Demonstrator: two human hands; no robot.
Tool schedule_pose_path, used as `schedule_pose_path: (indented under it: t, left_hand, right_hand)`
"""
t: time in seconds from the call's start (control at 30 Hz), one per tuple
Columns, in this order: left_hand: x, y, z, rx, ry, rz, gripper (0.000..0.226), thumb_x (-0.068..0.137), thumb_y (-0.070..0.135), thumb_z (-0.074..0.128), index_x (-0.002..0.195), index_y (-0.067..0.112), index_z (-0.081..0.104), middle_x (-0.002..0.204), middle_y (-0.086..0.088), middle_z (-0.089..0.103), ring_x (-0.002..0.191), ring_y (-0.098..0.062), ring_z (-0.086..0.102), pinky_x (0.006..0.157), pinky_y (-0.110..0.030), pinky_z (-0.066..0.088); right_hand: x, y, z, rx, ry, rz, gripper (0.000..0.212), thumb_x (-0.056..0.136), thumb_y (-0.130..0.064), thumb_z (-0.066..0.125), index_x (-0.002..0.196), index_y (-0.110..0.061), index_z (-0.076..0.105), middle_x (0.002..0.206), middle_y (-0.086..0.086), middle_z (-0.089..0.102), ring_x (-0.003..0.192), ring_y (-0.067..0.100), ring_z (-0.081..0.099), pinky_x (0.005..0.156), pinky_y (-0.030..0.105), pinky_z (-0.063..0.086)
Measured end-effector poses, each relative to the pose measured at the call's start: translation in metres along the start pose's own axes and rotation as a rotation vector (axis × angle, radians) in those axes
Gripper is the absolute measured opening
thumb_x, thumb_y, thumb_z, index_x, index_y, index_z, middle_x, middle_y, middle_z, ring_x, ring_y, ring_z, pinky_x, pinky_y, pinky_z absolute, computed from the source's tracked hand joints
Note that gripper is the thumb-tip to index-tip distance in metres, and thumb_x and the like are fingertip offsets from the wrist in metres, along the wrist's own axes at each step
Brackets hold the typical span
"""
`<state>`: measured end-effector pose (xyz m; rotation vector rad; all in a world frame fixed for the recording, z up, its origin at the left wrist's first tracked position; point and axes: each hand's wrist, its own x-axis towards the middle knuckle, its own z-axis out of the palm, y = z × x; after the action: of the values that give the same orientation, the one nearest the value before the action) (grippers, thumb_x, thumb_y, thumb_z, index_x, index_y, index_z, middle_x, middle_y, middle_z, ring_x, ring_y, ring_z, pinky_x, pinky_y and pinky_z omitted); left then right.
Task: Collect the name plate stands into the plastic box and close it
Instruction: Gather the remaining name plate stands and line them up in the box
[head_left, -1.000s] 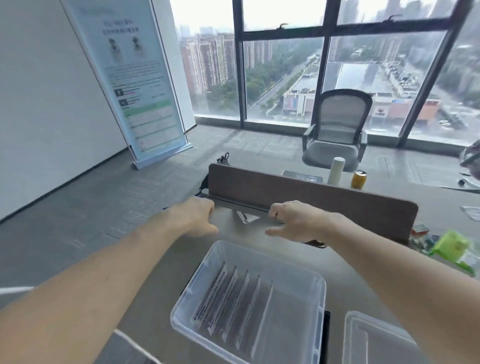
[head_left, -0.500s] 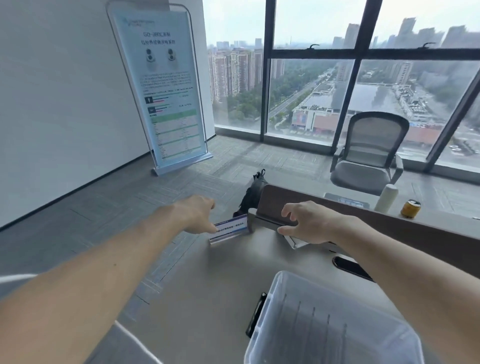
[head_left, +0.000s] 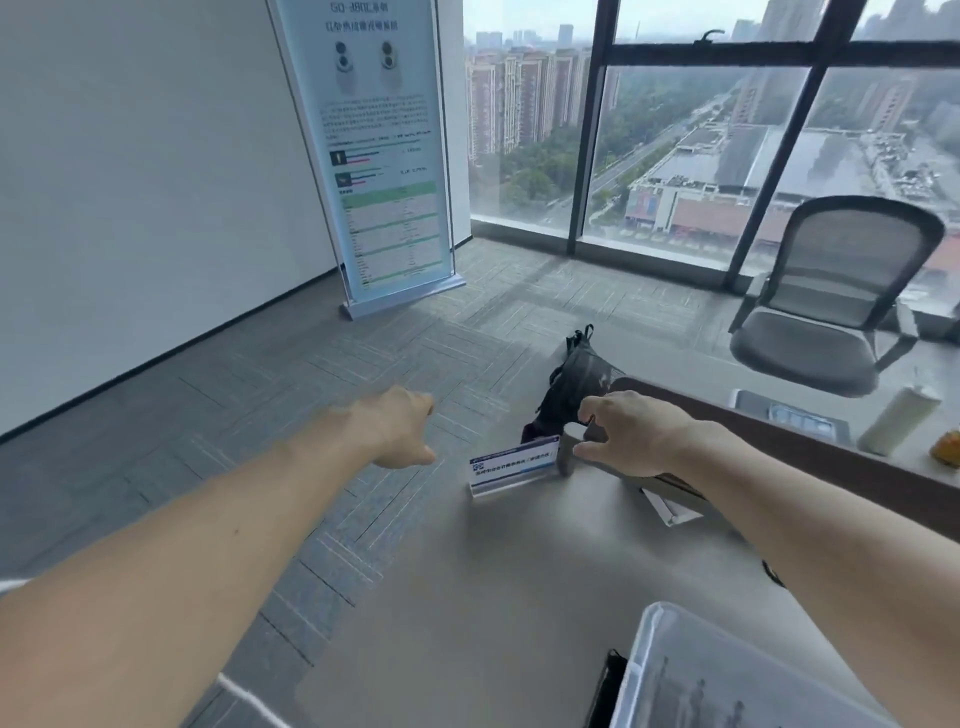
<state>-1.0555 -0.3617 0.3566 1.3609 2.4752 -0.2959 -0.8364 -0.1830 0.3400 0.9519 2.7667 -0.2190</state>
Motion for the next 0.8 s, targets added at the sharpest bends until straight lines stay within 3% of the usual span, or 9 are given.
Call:
schedule_pose_path:
  t: [0.13,0.33,0.47,0.63,0.8]
  left_hand:
    - [0.053,-0.014,0.024,0.007,-0.02,0.027,0.065,0.089,0.047,0.065,0.145,0.022,0.041,0.141,-0.004,0.054,0.117,-0.027,0.06,0.093,-0.041,0.053]
    - [0.156,-0.019,0.081,0.003,-0.029,0.106,0.058,0.091,0.046,0.064,0.138,0.017,0.046,0.135,-0.007,0.056,0.12,-0.03,0.058,0.092,-0.04,0.05]
    - [0.204,-0.017,0.123,0.011,-0.056,0.165,0.056,0.093,0.046,0.062,0.138,0.017,0.045,0.136,-0.006,0.053,0.127,-0.028,0.053,0.094,-0.04,0.046]
    - [0.261,-0.003,0.164,-0.042,-0.061,0.19,0.048,0.094,0.04,0.062,0.133,0.016,0.045,0.136,-0.006,0.051,0.126,-0.028,0.05,0.094,-0.04,0.045]
    - [0.291,0.019,0.207,-0.258,-0.014,0.164,0.049,0.095,0.033,0.064,0.135,0.014,0.043,0.133,-0.007,0.049,0.123,-0.029,0.05,0.096,-0.043,0.048]
  right_hand:
    - [0.047,-0.004,0.022,-0.014,-0.057,0.0,0.047,0.095,-0.053,0.056,0.133,-0.026,0.051,0.12,0.0,0.057,0.113,0.025,0.057,0.081,0.036,0.047]
    - [0.114,-0.006,0.073,0.021,-0.047,0.053,0.041,0.094,-0.049,0.056,0.127,-0.025,0.054,0.119,0.0,0.057,0.114,0.025,0.058,0.088,0.038,0.051]
    - [0.158,-0.004,0.11,0.021,-0.065,0.044,0.037,0.093,-0.048,0.058,0.122,-0.026,0.055,0.119,-0.001,0.054,0.112,0.023,0.057,0.081,0.033,0.045]
    - [0.212,0.011,0.151,-0.004,-0.084,0.046,0.047,0.093,-0.043,0.062,0.134,-0.023,0.051,0.125,0.003,0.055,0.123,0.027,0.051,0.1,0.037,0.044]
    - [0.255,0.025,0.188,0.014,-0.083,0.026,0.066,0.093,-0.036,0.067,0.15,-0.023,0.037,0.15,0.002,0.042,0.136,0.027,0.041,0.112,0.039,0.036]
